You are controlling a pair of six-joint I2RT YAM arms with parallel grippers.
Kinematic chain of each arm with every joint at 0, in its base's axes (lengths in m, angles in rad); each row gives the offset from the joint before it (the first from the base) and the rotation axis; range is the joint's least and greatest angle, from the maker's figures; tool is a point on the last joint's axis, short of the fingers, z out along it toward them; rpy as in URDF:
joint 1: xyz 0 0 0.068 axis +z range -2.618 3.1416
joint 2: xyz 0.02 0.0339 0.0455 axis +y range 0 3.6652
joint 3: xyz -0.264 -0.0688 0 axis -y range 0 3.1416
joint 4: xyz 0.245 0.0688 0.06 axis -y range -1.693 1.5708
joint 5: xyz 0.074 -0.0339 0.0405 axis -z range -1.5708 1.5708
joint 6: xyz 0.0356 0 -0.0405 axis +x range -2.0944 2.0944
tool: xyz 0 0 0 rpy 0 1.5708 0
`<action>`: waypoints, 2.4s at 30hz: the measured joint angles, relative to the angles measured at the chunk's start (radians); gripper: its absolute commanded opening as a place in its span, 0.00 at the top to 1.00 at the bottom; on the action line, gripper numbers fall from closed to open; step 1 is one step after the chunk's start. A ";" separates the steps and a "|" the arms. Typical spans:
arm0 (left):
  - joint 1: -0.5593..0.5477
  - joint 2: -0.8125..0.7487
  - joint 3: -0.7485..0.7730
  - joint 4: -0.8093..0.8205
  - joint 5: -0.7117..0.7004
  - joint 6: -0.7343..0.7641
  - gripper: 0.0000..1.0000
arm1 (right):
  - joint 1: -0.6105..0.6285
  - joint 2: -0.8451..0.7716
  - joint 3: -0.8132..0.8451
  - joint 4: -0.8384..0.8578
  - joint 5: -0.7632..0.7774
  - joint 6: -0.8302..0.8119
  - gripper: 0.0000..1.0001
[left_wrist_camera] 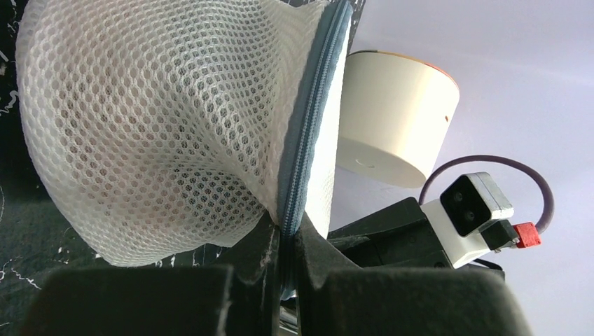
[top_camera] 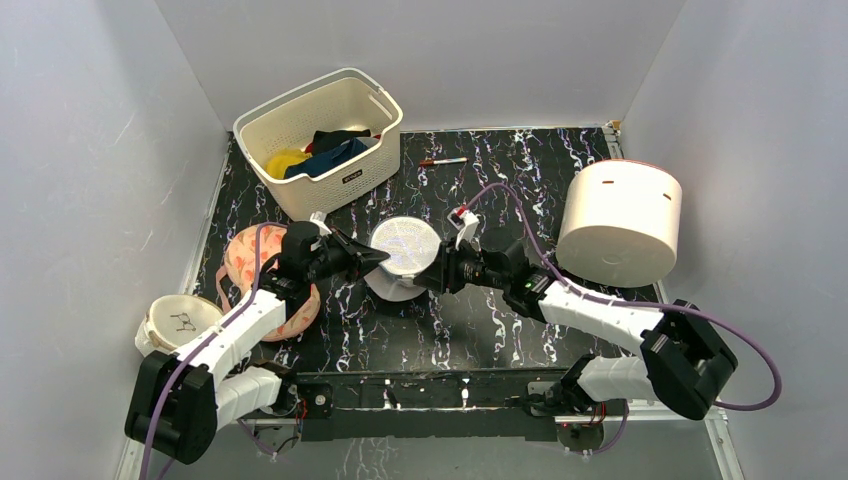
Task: Unzip the laundry bag and remove the bra
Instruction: Unzip the laundry bag at the center of the board.
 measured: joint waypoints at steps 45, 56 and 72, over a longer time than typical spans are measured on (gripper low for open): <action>0.065 0.033 0.108 -0.215 0.097 0.242 1.00 | 0.009 -0.001 -0.050 -0.031 0.095 -0.086 1.00; 0.066 0.027 0.249 -0.493 -0.020 0.517 0.26 | 0.006 0.015 -0.003 -0.096 0.098 -0.143 1.00; -0.443 0.144 0.600 -0.697 -0.535 0.882 0.29 | 0.006 0.045 0.052 -0.126 0.115 -0.140 1.00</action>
